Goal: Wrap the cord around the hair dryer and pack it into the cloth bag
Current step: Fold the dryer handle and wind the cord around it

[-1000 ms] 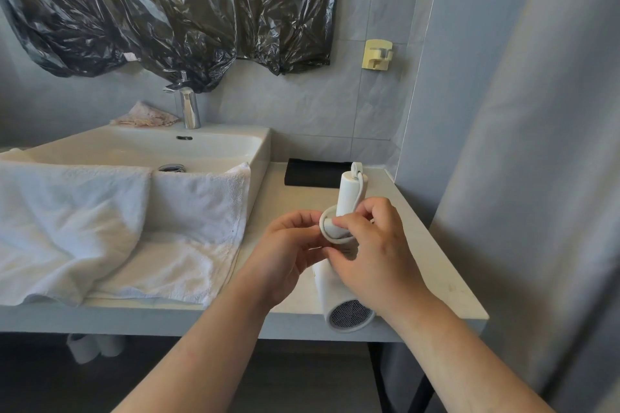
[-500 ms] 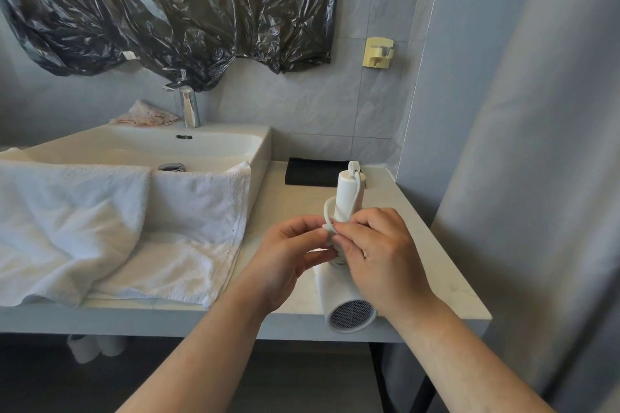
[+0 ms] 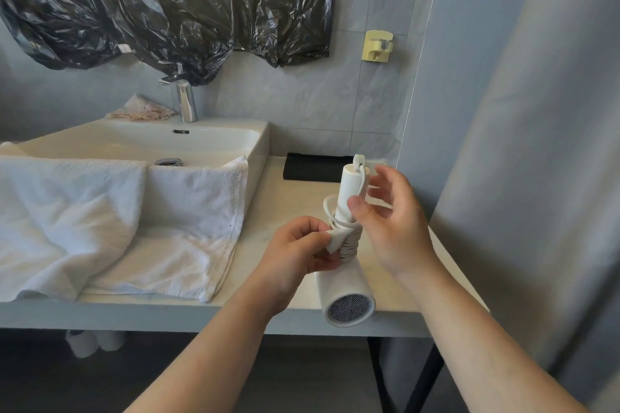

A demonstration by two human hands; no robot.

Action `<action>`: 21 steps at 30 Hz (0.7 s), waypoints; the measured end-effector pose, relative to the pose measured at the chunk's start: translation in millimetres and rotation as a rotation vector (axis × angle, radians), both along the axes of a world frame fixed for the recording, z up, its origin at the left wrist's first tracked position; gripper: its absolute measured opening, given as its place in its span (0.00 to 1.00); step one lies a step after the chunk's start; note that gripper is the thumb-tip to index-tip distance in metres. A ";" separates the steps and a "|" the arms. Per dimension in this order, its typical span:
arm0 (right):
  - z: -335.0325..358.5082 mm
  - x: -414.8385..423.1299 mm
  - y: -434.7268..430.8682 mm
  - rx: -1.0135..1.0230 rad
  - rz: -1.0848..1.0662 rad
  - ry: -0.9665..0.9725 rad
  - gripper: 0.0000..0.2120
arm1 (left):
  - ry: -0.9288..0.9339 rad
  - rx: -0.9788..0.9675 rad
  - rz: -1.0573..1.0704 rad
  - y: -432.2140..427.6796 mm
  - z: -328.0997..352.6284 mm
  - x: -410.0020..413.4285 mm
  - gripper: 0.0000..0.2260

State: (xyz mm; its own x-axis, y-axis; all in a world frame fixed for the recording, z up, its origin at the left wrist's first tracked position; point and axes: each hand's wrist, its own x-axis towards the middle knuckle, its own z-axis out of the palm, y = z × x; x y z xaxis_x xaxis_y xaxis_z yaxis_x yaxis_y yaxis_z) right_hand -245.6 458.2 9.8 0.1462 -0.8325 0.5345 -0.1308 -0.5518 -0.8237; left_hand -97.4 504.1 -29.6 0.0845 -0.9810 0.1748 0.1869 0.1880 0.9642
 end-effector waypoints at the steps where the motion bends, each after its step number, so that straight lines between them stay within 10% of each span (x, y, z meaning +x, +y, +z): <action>1: 4.9 1.7 -5.2 0.064 0.106 -0.050 0.23 | -0.007 0.001 0.005 -0.5 -0.3 -1.5 0.07; 7: 14.3 2.8 -24.0 0.190 0.345 -0.100 0.04 | -0.097 0.009 0.090 -2.4 -3.5 -9.1 0.13; 21: -0.6 -3.3 -26.9 0.288 0.357 0.071 0.11 | -0.225 -0.052 0.140 -4.3 -25.3 -9.6 0.14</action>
